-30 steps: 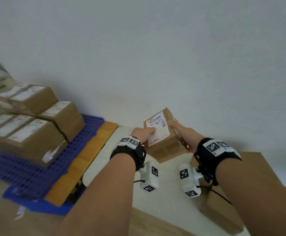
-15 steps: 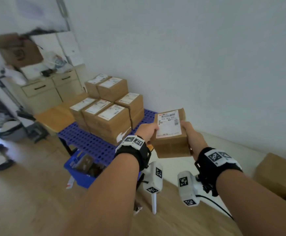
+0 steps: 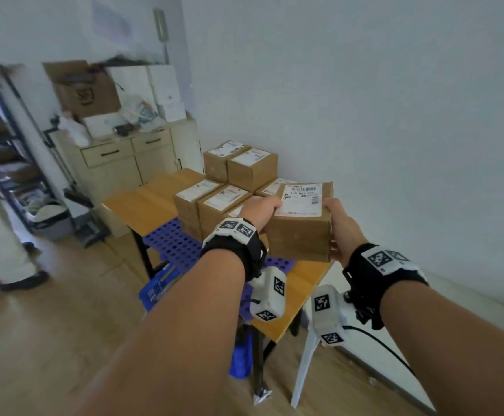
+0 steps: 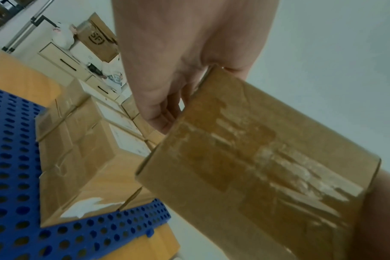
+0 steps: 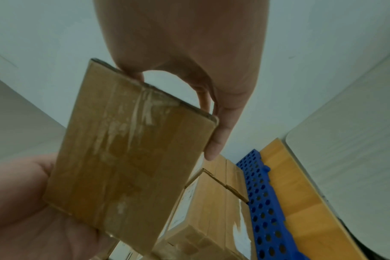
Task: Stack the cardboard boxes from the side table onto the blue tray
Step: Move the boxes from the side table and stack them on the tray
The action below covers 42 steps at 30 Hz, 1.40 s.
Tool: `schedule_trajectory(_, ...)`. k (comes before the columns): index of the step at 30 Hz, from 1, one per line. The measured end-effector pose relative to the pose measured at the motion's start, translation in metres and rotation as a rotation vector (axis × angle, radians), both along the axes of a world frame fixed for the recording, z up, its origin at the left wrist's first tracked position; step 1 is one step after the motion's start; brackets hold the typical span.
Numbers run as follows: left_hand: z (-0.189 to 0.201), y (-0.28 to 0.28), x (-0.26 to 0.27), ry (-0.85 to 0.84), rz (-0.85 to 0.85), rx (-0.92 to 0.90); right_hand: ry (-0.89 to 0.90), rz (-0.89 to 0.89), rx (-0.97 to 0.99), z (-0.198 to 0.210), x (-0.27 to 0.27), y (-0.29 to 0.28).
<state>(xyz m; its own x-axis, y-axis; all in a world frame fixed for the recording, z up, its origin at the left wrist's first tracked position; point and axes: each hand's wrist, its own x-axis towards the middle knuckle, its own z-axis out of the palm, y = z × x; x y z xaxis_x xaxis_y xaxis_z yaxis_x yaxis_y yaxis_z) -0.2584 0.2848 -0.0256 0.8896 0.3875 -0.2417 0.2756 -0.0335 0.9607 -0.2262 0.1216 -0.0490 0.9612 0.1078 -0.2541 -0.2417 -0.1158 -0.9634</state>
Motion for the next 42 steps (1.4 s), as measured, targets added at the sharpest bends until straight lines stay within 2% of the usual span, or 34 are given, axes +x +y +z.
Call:
schedule_trajectory(4, 0.011, 0.034, 0.026, -0.017, -0.05, 0.003, -0.017, -0.003, 0.05, 0.012, 0.023, 0.034)
schedule_trajectory(8, 0.023, 0.064, 0.064, -0.056, -0.091, 0.024, -0.078, -0.091, 0.028, 0.014, 0.069, 0.062)
schedule_trajectory(14, 0.042, 0.097, 0.122, -0.089, -0.178, 0.167, -0.157, -0.244, 0.04, 0.025, 0.123, 0.093)
schedule_trajectory(18, 0.047, 0.111, 0.152, -0.128, -0.216, 0.289, -0.147, -0.31, 0.041, 0.023, 0.15, 0.108)
schedule_trajectory(25, 0.041, 0.133, 0.203, -0.133, -0.283, 0.271, -0.092, -0.374, 0.0, 0.016, 0.189, 0.125)
schedule_trajectory(33, 0.027, 0.166, 0.264, -0.109, -0.469, 0.247, -0.032, -0.497, -0.039, -0.01, 0.228, 0.143)
schedule_trajectory(42, 0.006, 0.191, 0.318, -0.172, -0.641, 0.308, 0.002, -0.705, -0.036, -0.008, 0.231, 0.174)
